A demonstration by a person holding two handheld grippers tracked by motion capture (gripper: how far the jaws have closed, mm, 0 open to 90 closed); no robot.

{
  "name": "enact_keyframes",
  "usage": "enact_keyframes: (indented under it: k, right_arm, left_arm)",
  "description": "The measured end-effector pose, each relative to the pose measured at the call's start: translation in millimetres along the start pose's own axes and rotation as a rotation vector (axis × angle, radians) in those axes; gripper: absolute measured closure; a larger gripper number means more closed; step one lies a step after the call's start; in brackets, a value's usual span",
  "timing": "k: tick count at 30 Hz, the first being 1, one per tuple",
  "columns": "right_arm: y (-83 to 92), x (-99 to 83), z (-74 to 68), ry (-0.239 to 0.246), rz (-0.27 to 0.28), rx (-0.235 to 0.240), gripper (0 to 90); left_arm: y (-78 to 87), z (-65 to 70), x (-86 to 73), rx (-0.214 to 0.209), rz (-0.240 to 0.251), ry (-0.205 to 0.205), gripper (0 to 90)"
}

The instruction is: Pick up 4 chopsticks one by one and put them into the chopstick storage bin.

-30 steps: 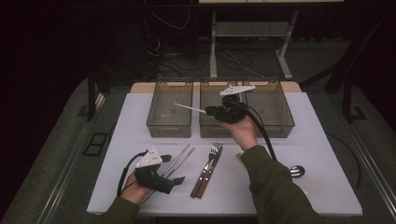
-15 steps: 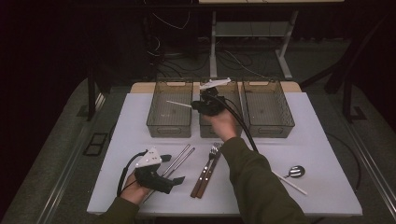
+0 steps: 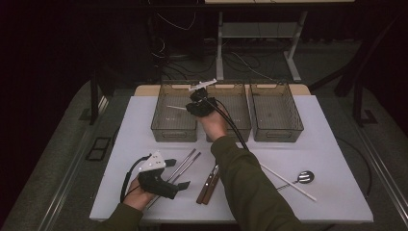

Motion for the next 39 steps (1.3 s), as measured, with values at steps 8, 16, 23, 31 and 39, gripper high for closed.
enact_keyframes:
  k: [8, 16, 23, 31, 39]
  right_arm:
    - [-16.4, 6.3, -5.0, 0.007, -0.013, -0.021, 84.5]
    - [-27.2, 8.2, -7.9, 0.014, -0.041, -0.032, 73.4]
    - [-16.9, 10.1, -8.6, 0.011, -0.049, 0.026, 60.1]
    - [7.2, 7.3, -9.7, -0.003, -0.016, 0.105, 49.7]
    - [38.9, -5.6, -8.2, 0.013, 0.004, 0.154, 44.0]
  left_arm:
    - [-1.2, 0.6, 0.6, -0.002, 0.003, 0.004, 4.4]
    - [-0.7, -0.3, 0.6, -0.005, 0.005, 0.012, 4.5]
    - [-1.8, -0.2, 0.5, -0.004, 0.004, 0.007, 4.5]
    - [-3.2, 1.6, -0.2, -0.005, -0.008, 0.000, 4.5]
    - [-5.3, 2.9, -0.5, -0.003, -0.012, -0.002, 4.5]
Point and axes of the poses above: each handheld gripper's, and its own axes: y roughly backward along the jaws, x roughly out of its top, z roughly to its right, the point moved 3 cm from there along -y, roughly forward along the jaws, and after that the axes turned 9 degrees about x, right-handed, at the moved point
